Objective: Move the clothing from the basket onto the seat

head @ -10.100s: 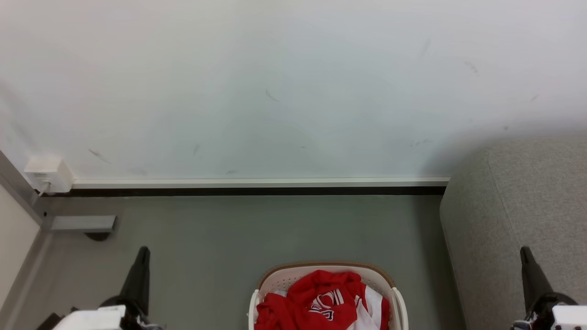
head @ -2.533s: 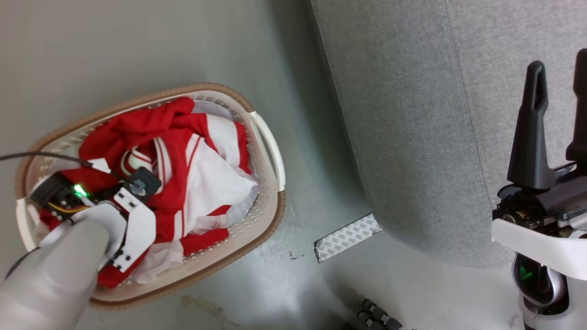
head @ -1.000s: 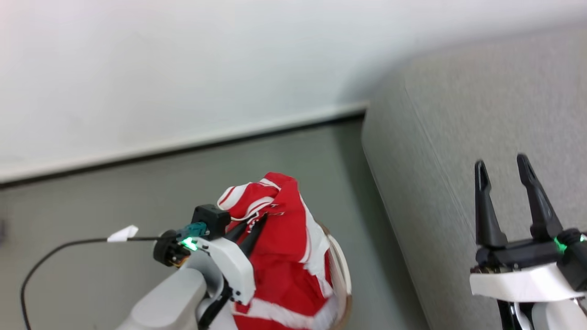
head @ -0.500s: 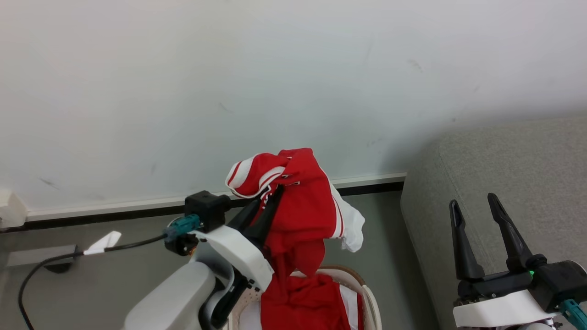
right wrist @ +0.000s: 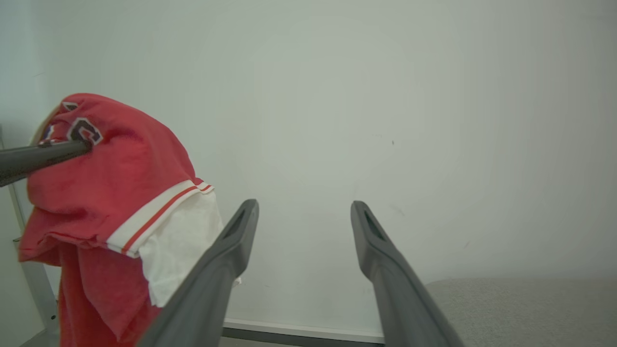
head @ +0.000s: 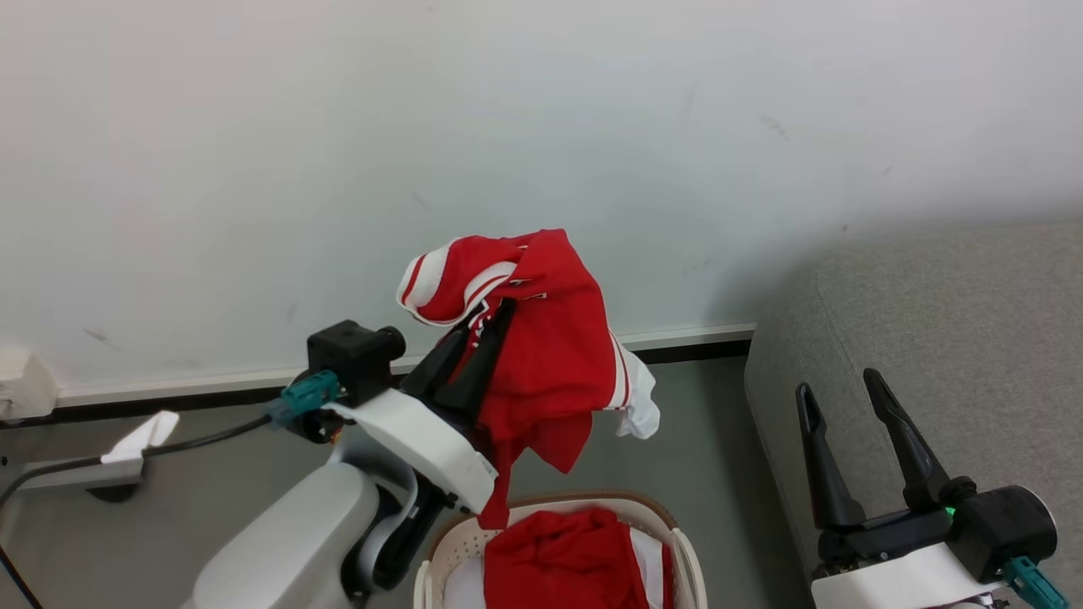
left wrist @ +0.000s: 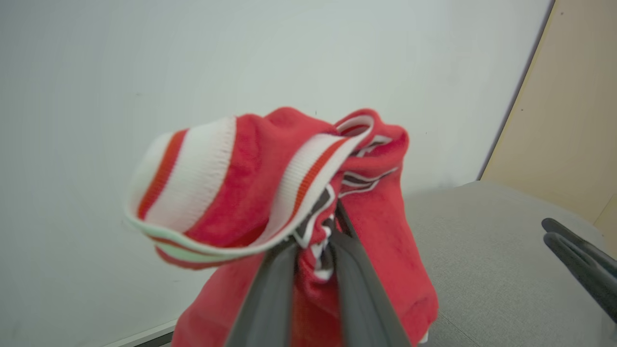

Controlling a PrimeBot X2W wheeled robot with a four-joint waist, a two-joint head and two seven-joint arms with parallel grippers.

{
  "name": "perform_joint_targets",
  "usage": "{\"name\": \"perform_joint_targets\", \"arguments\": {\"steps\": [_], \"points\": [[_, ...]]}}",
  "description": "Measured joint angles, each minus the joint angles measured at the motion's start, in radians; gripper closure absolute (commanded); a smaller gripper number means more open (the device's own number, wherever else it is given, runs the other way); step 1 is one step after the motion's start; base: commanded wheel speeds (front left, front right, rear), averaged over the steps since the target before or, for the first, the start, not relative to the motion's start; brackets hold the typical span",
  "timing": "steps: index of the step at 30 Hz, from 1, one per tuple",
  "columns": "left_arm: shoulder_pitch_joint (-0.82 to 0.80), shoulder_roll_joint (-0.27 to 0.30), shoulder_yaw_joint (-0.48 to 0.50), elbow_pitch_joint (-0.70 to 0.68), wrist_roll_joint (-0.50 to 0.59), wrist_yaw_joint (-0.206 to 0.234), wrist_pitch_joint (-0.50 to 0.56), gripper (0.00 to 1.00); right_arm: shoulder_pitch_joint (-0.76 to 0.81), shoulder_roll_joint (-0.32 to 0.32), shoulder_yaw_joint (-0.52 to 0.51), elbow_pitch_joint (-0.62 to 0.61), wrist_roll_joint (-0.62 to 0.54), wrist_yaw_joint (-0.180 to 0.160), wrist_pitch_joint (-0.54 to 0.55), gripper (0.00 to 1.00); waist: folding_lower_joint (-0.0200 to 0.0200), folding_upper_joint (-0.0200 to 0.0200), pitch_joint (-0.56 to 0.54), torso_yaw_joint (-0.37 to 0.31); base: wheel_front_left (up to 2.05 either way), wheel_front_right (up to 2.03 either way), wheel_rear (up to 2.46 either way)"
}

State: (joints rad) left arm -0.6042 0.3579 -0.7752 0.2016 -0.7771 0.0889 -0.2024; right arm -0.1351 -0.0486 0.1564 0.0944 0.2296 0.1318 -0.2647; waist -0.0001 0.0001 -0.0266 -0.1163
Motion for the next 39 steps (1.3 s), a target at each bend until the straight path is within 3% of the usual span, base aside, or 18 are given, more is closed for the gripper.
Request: {"name": "perform_joint_targets", "arguments": {"steps": [7, 14, 19, 29, 39], "points": [[0.002, 0.011, 0.005, -0.023, -0.003, 0.005, 0.008, 1.00, -0.007, -0.001, 0.050, 0.000, -0.012, 0.000, 0.000, 0.00, 0.0001, 0.0000, 0.007, -0.002, 0.00, 0.00, 0.00], [0.002, 0.015, -0.002, -0.019, -0.006, 0.000, 0.016, 1.00, -0.067, -0.081, 0.263, 0.009, -0.026, 0.000, 0.000, 0.00, 0.0001, 0.0000, 0.011, -0.006, 0.00, 0.00, 0.00], [0.001, 0.003, -0.009, -0.015, -0.007, -0.005, 0.016, 1.00, -0.146, -0.116, 0.389, 0.113, -0.054, 0.000, 0.000, 0.00, 0.0001, 0.0000, 0.015, -0.004, 0.00, 0.00, 0.00], [-0.003, -0.039, -0.049, -0.008, -0.007, -0.023, 0.016, 1.00, -0.278, -0.048, 0.446, 0.354, -0.060, 0.000, 0.000, 0.00, 0.0002, 0.0000, 0.013, 0.037, 0.00, 0.00, 0.00], [-0.003, -0.080, -0.097, -0.013, -0.001, -0.027, 0.028, 1.00, -0.357, -0.008, 0.456, 0.497, -0.001, 0.000, 0.000, 0.00, 0.0002, 0.0000, 0.008, 0.082, 0.00, 0.00, 0.00]]}}
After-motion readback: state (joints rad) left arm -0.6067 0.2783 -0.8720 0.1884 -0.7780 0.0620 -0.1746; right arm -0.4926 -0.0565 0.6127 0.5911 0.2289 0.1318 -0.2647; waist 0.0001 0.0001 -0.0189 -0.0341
